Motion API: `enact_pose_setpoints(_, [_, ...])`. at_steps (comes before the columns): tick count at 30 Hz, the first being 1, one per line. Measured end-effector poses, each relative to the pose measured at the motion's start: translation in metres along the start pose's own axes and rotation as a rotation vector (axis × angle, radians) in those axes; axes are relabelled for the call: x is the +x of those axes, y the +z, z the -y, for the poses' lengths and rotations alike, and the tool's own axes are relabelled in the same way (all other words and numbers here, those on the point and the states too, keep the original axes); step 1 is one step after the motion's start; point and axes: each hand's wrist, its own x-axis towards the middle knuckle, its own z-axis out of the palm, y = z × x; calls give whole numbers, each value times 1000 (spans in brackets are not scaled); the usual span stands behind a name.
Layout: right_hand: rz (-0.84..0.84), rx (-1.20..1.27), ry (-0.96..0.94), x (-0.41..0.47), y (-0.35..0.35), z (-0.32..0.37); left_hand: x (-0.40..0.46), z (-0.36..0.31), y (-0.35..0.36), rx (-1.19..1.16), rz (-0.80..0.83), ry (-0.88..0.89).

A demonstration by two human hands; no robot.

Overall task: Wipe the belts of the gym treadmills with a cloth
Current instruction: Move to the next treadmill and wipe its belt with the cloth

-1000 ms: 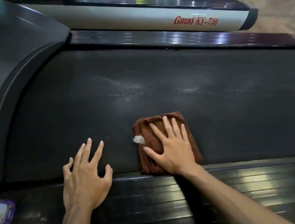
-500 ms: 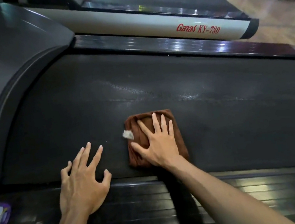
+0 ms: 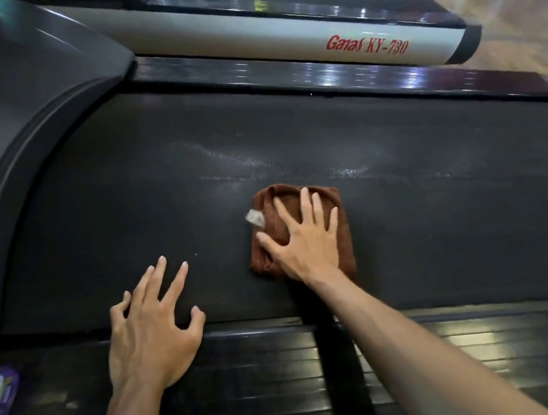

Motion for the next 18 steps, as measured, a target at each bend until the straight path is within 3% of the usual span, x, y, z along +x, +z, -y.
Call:
enact_pose_setpoints(3, [10, 12, -196, -35, 0, 1, 0, -2, -1, 0, 4, -3])
enact_pose_setpoints(5, [16, 9, -209, -51, 2, -12, 1, -1, -1, 13, 8, -4])
enact_pose_setpoints(10, [-1, -10, 213, -22, -6, -40, 1, -1, 0, -3, -2, -1])
enact_pose_setpoints(12, [22, -16, 249, 0, -6, -30, 2, 0, 0, 2, 3, 0])
enact_pose_setpoints(18, [18, -10, -32, -1, 1, 6, 1, 0, 2, -14, -4, -6])
